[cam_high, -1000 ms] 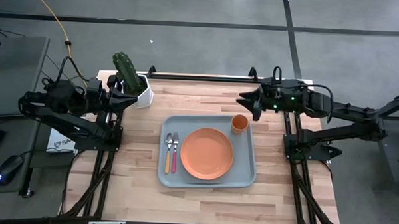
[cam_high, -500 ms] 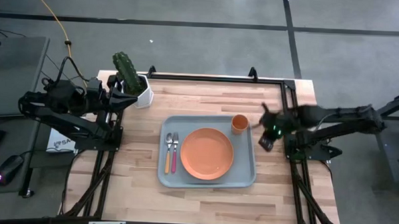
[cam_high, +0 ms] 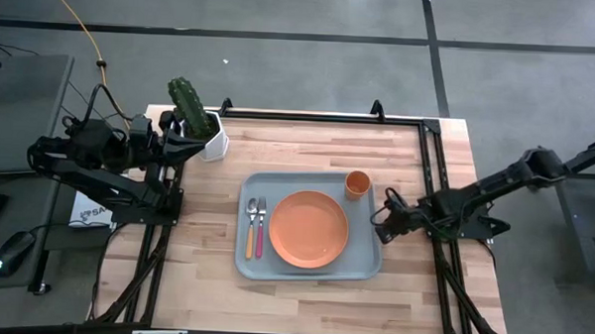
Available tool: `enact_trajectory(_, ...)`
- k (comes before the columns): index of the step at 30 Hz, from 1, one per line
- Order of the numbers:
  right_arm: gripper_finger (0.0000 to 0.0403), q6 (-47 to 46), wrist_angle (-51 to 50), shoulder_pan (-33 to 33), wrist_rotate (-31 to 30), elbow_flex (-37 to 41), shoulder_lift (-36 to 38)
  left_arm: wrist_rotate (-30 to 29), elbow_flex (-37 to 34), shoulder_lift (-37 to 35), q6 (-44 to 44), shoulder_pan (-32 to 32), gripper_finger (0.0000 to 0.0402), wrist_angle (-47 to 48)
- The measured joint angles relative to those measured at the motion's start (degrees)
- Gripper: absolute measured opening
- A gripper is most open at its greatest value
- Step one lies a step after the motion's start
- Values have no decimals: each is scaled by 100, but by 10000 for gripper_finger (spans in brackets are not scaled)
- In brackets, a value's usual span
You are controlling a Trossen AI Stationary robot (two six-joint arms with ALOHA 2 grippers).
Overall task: Pick and place plate/cup/fork/spoon on tray
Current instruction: Adjust the gray tray
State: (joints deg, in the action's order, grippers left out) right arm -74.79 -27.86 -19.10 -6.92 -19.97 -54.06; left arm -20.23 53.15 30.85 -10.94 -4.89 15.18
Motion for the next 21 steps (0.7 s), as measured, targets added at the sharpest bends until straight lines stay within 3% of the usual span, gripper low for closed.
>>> enact_trajectory(7, 0, -215, -143, -238, -167, 25, -308, -32, 0, 0, 0, 0, 12, 0)
enact_trajectory(15, 0, -492, 537, -529, -287, -10, -1129, -39, 0, 4, 0, -1, 12, -2)
enact_trajectory(21, 0, -518, 143, -687, -336, -430, -1436, -39, 0, 7, 2, 0, 12, -2)
